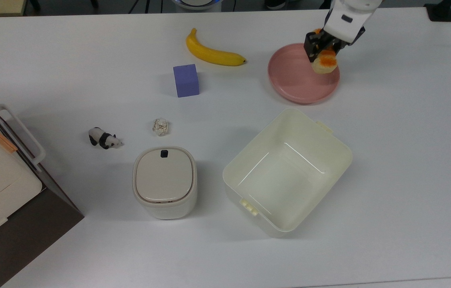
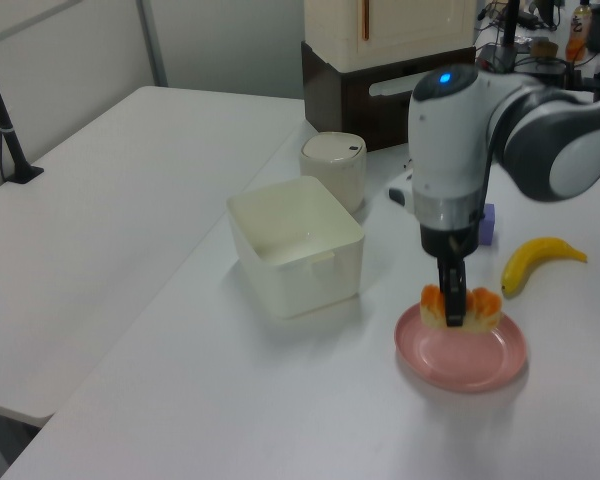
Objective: Put the bread on a plate
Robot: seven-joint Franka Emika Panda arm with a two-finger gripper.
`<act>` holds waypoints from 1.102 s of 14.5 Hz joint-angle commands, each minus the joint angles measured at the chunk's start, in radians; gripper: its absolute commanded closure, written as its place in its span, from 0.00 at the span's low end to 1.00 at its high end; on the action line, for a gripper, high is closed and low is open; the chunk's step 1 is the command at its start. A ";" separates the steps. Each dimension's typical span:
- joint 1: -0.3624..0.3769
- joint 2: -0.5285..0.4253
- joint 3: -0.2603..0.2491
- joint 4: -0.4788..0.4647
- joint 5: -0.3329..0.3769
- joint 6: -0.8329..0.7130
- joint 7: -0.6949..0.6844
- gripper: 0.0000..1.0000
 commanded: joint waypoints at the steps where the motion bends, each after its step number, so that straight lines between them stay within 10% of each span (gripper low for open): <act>1: 0.007 0.036 -0.019 -0.005 -0.022 0.035 -0.015 0.00; 7: -0.009 0.024 -0.036 0.027 -0.037 0.012 -0.013 0.00; 16: -0.291 -0.094 -0.077 0.188 -0.091 -0.203 -0.032 0.00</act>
